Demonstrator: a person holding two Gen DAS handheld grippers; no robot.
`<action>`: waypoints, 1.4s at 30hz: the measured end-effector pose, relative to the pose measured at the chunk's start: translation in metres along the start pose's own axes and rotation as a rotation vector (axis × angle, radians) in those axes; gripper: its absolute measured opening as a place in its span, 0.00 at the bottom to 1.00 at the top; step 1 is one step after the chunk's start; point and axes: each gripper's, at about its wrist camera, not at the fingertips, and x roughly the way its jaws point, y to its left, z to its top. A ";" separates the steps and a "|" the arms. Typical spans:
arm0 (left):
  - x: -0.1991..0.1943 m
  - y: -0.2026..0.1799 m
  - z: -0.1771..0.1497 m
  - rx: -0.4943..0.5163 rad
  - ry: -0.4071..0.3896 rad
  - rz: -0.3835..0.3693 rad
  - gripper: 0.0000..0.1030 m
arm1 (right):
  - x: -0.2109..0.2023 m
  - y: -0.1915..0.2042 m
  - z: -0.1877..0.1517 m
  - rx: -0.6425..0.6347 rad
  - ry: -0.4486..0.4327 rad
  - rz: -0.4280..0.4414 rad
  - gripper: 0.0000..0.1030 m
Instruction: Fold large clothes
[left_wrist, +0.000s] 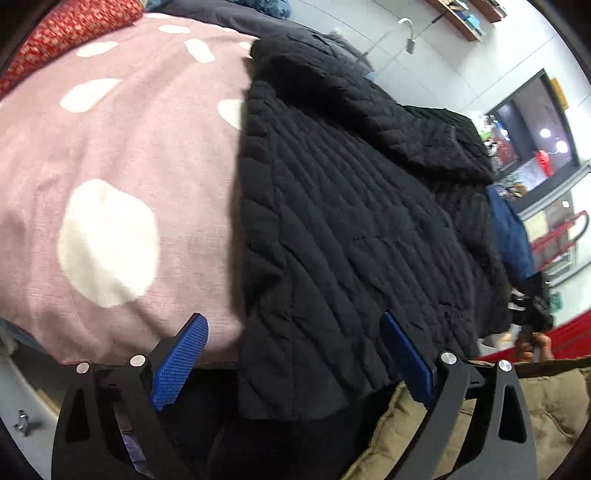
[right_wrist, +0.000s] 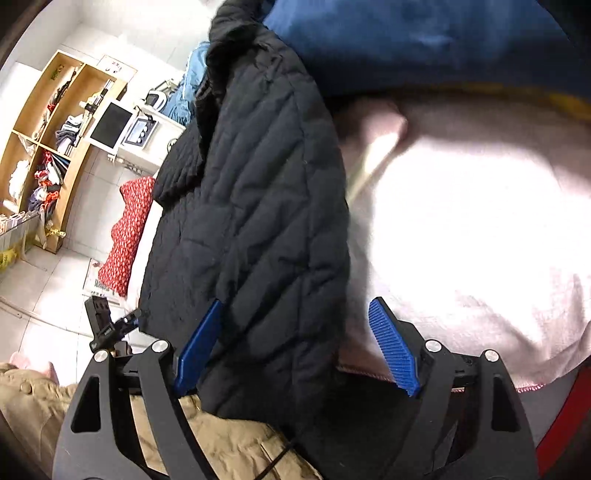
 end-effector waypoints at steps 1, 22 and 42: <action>0.004 -0.002 0.000 0.001 0.013 -0.008 0.89 | 0.006 -0.004 -0.001 0.012 0.013 0.000 0.78; 0.038 -0.032 0.018 -0.012 0.052 -0.042 0.58 | 0.038 0.010 0.004 -0.027 0.045 0.102 0.66; -0.043 -0.035 -0.002 0.141 0.110 -0.193 0.08 | -0.055 0.069 -0.034 -0.153 0.098 0.162 0.08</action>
